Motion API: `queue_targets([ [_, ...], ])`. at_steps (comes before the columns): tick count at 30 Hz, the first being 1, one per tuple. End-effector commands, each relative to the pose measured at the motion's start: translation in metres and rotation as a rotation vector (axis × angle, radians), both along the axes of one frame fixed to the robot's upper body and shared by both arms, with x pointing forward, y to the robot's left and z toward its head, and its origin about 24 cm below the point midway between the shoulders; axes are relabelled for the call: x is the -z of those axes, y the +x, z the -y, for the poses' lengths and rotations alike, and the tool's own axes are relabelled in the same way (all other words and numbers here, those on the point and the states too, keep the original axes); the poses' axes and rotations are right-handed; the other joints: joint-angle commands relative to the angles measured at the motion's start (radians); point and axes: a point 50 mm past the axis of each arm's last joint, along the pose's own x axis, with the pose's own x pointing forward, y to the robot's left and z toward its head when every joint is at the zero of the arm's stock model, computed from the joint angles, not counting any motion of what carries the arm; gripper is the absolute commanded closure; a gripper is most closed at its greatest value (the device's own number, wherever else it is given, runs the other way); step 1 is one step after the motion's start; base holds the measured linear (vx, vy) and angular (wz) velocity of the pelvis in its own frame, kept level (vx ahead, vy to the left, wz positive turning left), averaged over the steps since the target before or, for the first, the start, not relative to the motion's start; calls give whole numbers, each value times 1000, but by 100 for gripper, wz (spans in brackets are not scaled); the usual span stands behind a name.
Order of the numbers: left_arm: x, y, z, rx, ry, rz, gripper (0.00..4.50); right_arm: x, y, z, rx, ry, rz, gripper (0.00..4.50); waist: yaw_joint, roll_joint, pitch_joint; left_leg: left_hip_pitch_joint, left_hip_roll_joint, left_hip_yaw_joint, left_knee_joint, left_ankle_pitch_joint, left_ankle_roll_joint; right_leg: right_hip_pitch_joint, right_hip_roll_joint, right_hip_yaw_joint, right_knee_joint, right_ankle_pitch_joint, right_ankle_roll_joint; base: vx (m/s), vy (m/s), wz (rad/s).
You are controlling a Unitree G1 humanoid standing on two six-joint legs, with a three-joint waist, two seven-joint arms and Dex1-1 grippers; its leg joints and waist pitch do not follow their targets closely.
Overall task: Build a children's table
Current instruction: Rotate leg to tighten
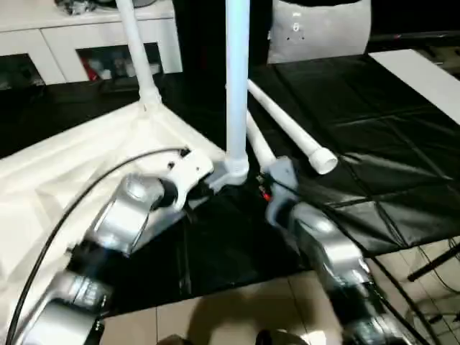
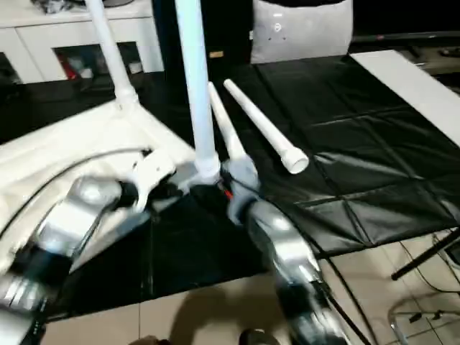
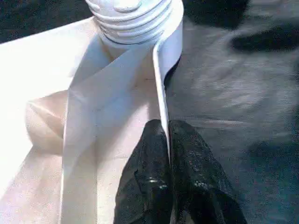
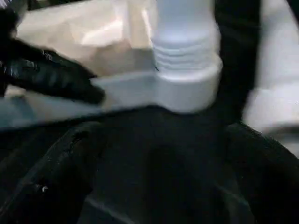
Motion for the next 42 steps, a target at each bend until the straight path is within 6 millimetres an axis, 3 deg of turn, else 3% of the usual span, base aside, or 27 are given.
queue_targets([
  [1, -26, 13, 9, 50, -3, 145, 450, -13, -1, -1, 10, 30, 39, 4, 2, 15, -88, 2, 18, -3, -62, -88, 74, 77, -72, 58, -73, -176, -158, 0, 0, 0],
  [3, -28, 22, 10, 31, -6, 178, 450, -18, -2, 0, 29, 43, 54, 4, 4, 16, -91, -1, 23, -6, -63, -81, 71, 78, -75, 57, -67, -164, -162, 0, 0, 0],
  [4, -30, 28, 14, 40, 7, 208, 450, -21, -2, 1, 44, 54, 65, 4, 7, 14, -89, 4, 16, -1, -60, -95, 74, 74, -71, 56, -78, -196, -147, 0, 0, 0],
  [5, -31, 32, 16, 50, 19, 229, 450, -24, -3, 1, 55, 60, 72, 4, 7, 10, -91, -1, 19, -4, -62, -90, 71, 81, -75, 57, -71, -190, -148, 0, 0, 0],
  [7, -35, 43, 22, 24, 9, 269, 450, -27, -4, 1, 75, 58, 81, 4, 15, 12, -93, 3, 16, -3, -59, -66, 81, 75, -70, 56, -76, -167, -143, 0, 0, 0],
  [12, -44, 58, 23, -123, -42, 308, 450, -26, -8, -4, 72, 56, 60, 4, 17, 15, -102, -1, 25, -10, -56, -1, 104, 83, -77, 57, -52, 13, -203, 0, 0, 0],
  [13, -44, 59, 22, -134, -49, 308, 406, -27, -9, -5, 69, 55, 63, 0, 18, 17, -108, 0, 29, -13, -53, 26, 118, 86, -83, 58, -42, 69, -227, 0, 0, 0],
  [16, -48, 62, 20, -153, -75, 312, 395, -28, -13, -7, 54, 53, 72, 0, 19, 25, -113, -5, 28, -15, -43, 101, 167, 86, -84, 56, -28, 184, -257, 0, 0, 0],
  [18, -53, 64, 18, -186, -151, 315, 376, -29, -16, -5, 65, 60, 74, 0, 21, 18, -107, -5, 28, -10, -46, 69, 178, 85, -86, 56, -35, 156, -265, 0, 0, 0],
  [21, -56, 64, 18, -205, -261, 311, 354, -28, -17, 0, 93, 59, 68, 0, 24, 14, -95, -2, 28, -4, -55, -37, 140, 86, -87, 54, -57, -17, -252, 0, 0, 0],
  [22, -56, 63, 18, -213, -304, 304, 349, -28, -18, 2, 104, 61, 59, 0, 23, 6, -89, 3, 25, 2, -58, -94, 117, 85, -84, 52, -75, -143, -227, 0, 0, 0],
  [23, -55, 63, 18, -221, -327, 297, 349, -28, -19, 3, 108, 70, 52, 0, 25, 8, -87, 7, 23, 1, -61, -119, 94, 90, -86, 53, -79, -219, -204, 0, 0, 0],
  [26, -54, 59, 18, -243, -442, 304, 349, -32, -23, 8, 168, 88, 66, 0, 26, 8, -90, 10, 30, -3, -66, -129, 70, 89, -88, 53, -87, -304, -165, 0, 0, 0],
  [29, -53, 53, 16, -259, -507, 328, 349, -32, -25, 13, 212, 35, 74, 0, 24, 9, -97, 9, 33, -3, -65, -101, 67, 82, -85, 54, -82, -258, -168, 0, 0, 0],
  [30, -50, 37, 12, -284, -548, 369, 349, -34, -28, 16, 233, -1, 84, 0, 24, 5, -100, 11, 30, -1, -63, -104, 69, 82, -84, 54, -83, -262, -162, 0, 0, 0],
  [31, -50, 33, 11, -288, -554, 379, 349, -34, -29, 16, 233, -8, 82, 0, 22, 1, -102, -3, 48, -9, -69, -65, 64, 97, -96, 58, -59, -197, -195, 0, 0, 0],
  [32, -44, 7, 5, -332, -537, 421, 349, -35, -33, 17, 208, 3, 52, 0, 17, 3, -112, 8, 67, -17, -71, -50, 55, 96, -90, 51, -43, -149, -207, 0, 0, 0],
  [33, -42, -1, 3, -346, -527, 428, 349, -35, -34, 18, 206, 7, 40, 0, 5, 5, -102, 3, 69, -17, -76, -40, 70, 83, -69, 45, -55, -137, -192, 0, 0, 0],
  [34, -39, -9, 2, -369, -524, 439, 349, -36, -34, 19, 203, -2, 56, 0, 2, -3, -95, -29, 62, -66, -89, -83, 120, 96, -62, -4, -34, -117, -191, 0, 0, 0],
  [35, -38, -14, 1, -388, -524, 445, 349, -36, -34, 20, 202, -14, 69, 0, -13, 40, -108, 4, 111, -129, -113, -151, 187, 81, -42, -32, -10, -130, -181, 0, 0, 0],
  [36, -35, -20, 1, -414, -550, 429, 349, -36, -33, 21, 214, -18, 75, 0, -23, 43, -108, 28, 135, -162, -122, -167, 227, 56, -32, -34, 12, -143, -193, 13, -93, 55],
  [37, -30, -30, 0, -471, -586, 408, 349, -34, -33, 23, 237, -15, 78, 0, -45, 37, -95, 21, 152, -220, -141, -159, 314, 47, -20, -25, 66, -221, -207, 9, -143, 64],
  [38, -28, -34, -1, -506, -599, 400, 349, -34, -33, 24, 248, -12, 78, 0, -33, 21, -85, -5, 119, -213, -144, -188, 332, 49, -36, 7, 74, -252, -239, 9, -143, 64],
  [39, -27, -34, -2, -514, -595, 395, 349, -34, -32, 25, 251, -14, 80, 0, -26, 13, -81, -25, 97, -198, -138, -229, 305, 58, -49, 22, 66, -261, -261, -38, -192, 63],
  [40, -22, -39, -2, -549, -576, 370, 330, -33, -32, 27, 264, -22, 88, 0, -2, -38, -84, -68, -32, -124, -25, -244, 176, 70, -119, 61, -50, -455, -206, -54, -222, 67],
  [41, -17, -44, -5, -588, -537, 364, 330, -32, -34, 29, 272, -5, 94, 0, 14, -67, -70, -11, -75, -29, 157, -107, 55, 9, -183, -20, -162, -883, 72, -54, -222, 67],
  [42, -16, -52, -8, -616, -512, 363, 330, -33, -37, 30, 270, 24, 86, 0, 20, -44, -64, -47, -73, -23, 181, -81, 45, 21, -193, -19, -166, -945, 194, -74, -206, 42],
])
